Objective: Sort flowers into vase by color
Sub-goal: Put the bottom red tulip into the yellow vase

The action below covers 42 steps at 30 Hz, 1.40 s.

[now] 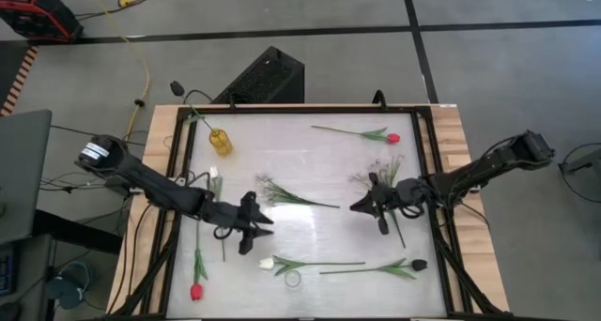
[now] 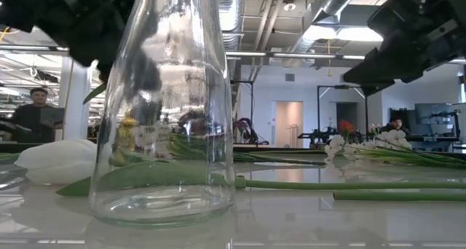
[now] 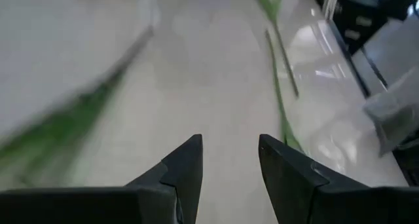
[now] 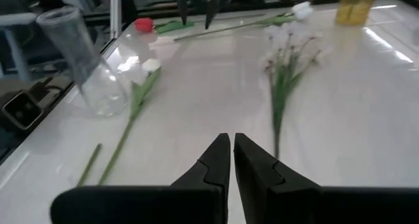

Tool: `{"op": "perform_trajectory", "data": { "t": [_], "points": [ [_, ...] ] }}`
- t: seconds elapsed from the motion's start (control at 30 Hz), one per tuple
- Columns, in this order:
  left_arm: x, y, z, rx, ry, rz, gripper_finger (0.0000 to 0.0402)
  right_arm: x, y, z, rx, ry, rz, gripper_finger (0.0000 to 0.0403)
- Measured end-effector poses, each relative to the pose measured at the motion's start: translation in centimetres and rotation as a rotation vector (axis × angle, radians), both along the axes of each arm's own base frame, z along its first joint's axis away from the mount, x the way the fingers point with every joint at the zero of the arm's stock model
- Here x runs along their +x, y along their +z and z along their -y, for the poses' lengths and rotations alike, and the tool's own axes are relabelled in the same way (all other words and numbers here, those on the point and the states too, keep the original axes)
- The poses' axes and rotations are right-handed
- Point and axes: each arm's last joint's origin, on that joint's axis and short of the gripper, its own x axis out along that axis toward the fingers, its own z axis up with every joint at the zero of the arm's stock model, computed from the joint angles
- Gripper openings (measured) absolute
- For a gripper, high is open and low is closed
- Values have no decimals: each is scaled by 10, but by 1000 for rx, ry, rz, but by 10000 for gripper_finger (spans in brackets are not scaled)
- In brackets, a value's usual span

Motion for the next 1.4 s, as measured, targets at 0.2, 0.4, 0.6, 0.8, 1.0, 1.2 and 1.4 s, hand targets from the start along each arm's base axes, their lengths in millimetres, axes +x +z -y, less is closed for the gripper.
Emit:
{"op": "perform_trajectory", "data": {
  "t": [0.2, 0.4, 0.6, 0.8, 1.0, 1.2, 1.4],
  "points": [
    [2, -15, 6, -261, 77, -110, 137, -2, 0, -8, 23, 40, -2, 51],
    [-1, -8, 9, -478, 47, -177, 137, -4, 0, -14, 25, 72, -3, 51],
    [0, -3, 1, -471, 113, -125, 137, -5, 0, -17, 24, 89, -3, 51],
    [3, -2, -8, -273, 225, -33, 137, -5, 0, -17, 40, 83, -6, 51],
    [5, -2, -14, -215, 233, -16, 137, -5, 0, -17, 55, 74, -8, 51],
    [7, -1, -21, -147, 269, 1, 137, 1, 9, -13, 68, 36, -3, 51],
    [8, 1, -24, -110, 300, 36, 137, 8, 19, -8, 45, 1, -64, 51]
  ]
}}
